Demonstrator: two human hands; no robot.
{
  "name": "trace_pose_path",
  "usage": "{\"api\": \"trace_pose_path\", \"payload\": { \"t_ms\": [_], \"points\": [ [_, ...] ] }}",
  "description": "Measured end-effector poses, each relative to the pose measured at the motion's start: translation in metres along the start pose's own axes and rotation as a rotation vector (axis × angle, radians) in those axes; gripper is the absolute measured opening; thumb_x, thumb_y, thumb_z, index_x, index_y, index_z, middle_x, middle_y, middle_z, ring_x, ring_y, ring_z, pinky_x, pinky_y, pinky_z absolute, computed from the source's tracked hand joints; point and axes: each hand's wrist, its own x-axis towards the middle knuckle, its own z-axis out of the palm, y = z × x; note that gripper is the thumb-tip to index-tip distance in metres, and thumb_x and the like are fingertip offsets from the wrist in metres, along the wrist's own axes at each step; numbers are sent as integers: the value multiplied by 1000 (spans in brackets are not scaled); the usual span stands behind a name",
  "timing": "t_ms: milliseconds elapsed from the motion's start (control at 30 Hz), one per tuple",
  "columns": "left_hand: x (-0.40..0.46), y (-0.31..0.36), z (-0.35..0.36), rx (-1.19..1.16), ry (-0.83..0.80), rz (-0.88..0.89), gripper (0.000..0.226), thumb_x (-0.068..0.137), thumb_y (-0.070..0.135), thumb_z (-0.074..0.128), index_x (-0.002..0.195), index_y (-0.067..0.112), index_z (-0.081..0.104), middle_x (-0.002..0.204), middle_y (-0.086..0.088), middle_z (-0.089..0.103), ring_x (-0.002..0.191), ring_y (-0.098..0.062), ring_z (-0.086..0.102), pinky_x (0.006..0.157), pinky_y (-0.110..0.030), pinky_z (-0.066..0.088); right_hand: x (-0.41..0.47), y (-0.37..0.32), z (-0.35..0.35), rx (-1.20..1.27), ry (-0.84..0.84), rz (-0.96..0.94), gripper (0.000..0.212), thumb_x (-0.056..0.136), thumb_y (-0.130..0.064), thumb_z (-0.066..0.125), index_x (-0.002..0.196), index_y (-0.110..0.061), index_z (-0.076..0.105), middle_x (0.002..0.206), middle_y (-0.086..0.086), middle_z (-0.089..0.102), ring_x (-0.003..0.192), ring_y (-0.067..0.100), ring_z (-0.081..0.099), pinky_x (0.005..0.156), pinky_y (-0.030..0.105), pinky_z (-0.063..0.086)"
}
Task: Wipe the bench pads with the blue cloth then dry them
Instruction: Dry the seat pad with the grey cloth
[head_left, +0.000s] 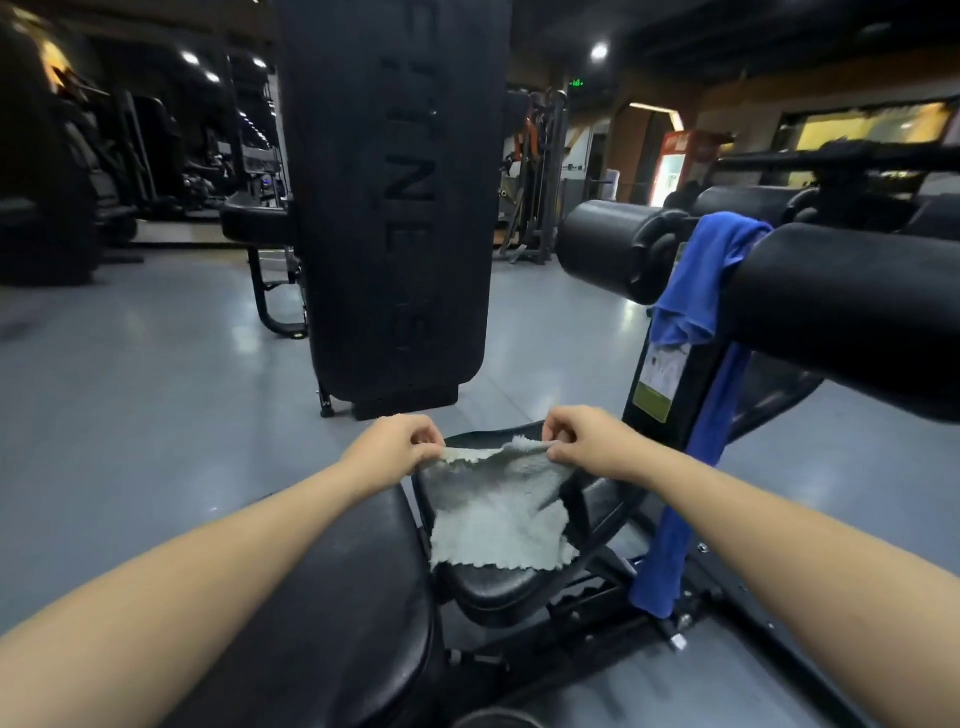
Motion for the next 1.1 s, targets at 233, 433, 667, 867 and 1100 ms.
{"api": "trace_pose_path", "payload": {
  "t_ms": [233, 433, 667, 867, 1100],
  "points": [
    [23, -27, 28, -58, 86, -77, 8, 98, 24, 58, 101, 31, 57, 97, 10, 64, 72, -8, 66, 69, -29, 52, 11, 31, 43, -436, 319, -138, 24, 89, -24, 64, 111, -17, 61, 107, 4, 55, 101, 29, 53, 80, 40, 41],
    [-13, -49, 36, 103, 127, -88, 15, 99, 36, 52, 112, 28, 53, 108, 11, 54, 93, -7, 57, 79, -32, 49, -9, 3, 65, -466, 137, -556, 31, 95, -41, 52, 117, -22, 63, 124, 0, 56, 109, 22, 54, 94, 39, 45],
    [-90, -107, 51, 273, 144, -42, 42, 98, 50, 48, 136, 31, 51, 144, 12, 41, 136, -12, 36, 108, -33, 37, 0, -19, 95, -418, -119, -489, 55, 101, -56, 42, 149, -28, 44, 160, -5, 33, 145, 17, 30, 118, 41, 27],
    [-116, -141, 63, 203, 55, -4, 74, 89, 78, 12, 151, 43, 31, 159, 23, 25, 149, -4, 18, 120, -30, 21, 11, -24, 114, -572, -252, -470, 69, 100, -63, 23, 161, -33, 9, 168, -10, -1, 154, 12, -7, 117, 26, -9],
    [-115, -152, 72, 178, 111, 3, 60, 95, 64, 21, 152, 44, 30, 159, 26, 22, 149, 0, 14, 120, -24, 15, 57, -40, 140, -624, -272, -442, 79, 93, -72, 11, 161, -32, 7, 169, -7, -4, 154, 14, -10, 123, 39, -3]
  ]
}}
